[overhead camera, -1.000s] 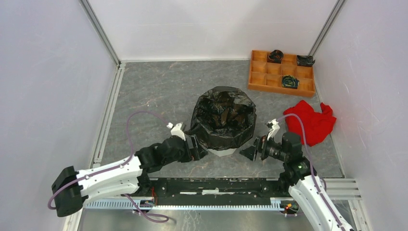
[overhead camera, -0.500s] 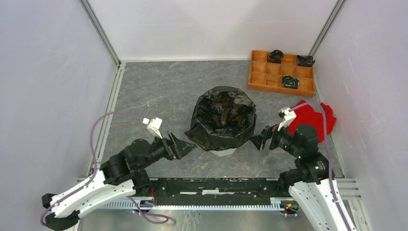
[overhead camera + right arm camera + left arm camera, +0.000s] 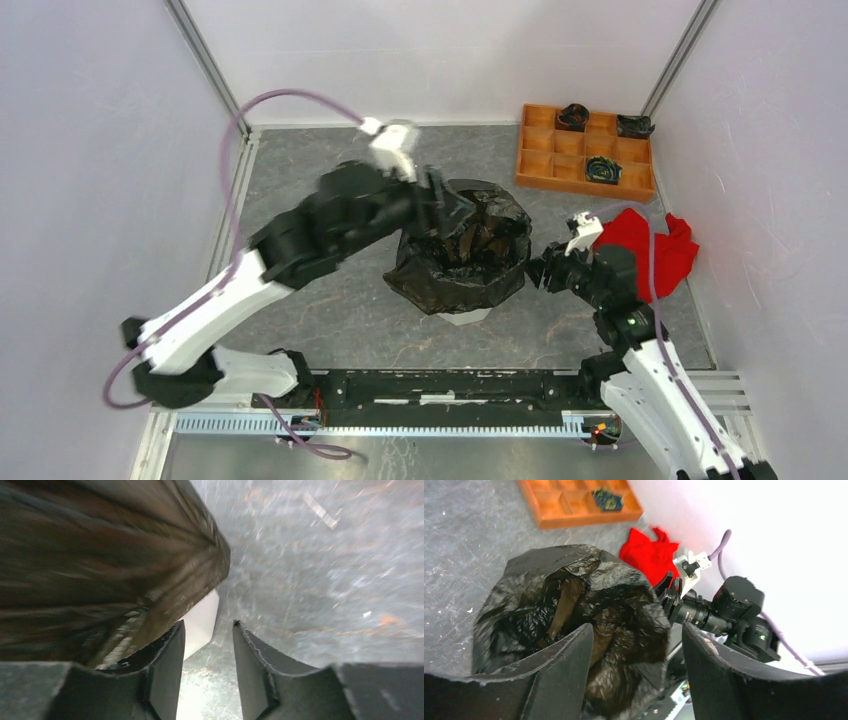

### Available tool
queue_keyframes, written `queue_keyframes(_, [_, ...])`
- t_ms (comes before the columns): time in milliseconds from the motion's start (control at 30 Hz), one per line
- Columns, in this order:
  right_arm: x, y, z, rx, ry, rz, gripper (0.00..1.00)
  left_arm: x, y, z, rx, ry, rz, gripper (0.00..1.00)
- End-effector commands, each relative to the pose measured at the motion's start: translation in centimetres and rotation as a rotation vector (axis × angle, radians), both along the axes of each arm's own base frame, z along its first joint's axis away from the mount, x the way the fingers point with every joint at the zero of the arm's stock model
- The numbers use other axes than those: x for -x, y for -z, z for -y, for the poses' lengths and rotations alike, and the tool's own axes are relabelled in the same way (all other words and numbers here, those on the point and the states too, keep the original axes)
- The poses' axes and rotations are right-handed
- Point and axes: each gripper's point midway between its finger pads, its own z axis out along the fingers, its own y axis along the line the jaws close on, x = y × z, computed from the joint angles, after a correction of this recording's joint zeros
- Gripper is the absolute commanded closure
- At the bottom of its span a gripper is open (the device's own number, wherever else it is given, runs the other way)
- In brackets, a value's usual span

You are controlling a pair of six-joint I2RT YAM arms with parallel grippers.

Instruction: Put the trash bags into the trash bin

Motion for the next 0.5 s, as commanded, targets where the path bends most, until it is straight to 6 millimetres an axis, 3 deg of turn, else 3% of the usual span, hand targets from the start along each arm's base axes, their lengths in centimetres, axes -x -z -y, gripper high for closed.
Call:
queue_keyframes(0, [-0.4, 0.2, -3.1, -0.159, -0.114, 0.026, 0.57, -1.8, 7.3, 3.5, -0.335, 0.083, -0.049, 0.33])
queue_keyframes(100, [-0.4, 1.5, -3.8, -0.193, -0.141, 0.007, 0.58, -3.3, 10.7, 4.7, -0.455, 0.065, -0.093, 0.44])
queue_keyframes(267, [0.0, 4.3, -3.6, -0.159, -0.142, -0.057, 0.62, -4.9, 15.5, 5.4, -0.585, 0.027, -0.132, 0.52])
queue_keyframes(467, [-0.5, 4.4, -1.9, -0.079, -0.067, -0.03, 0.61, -4.9, 20.8, 6.6, -0.646, 0.049, -0.221, 0.64])
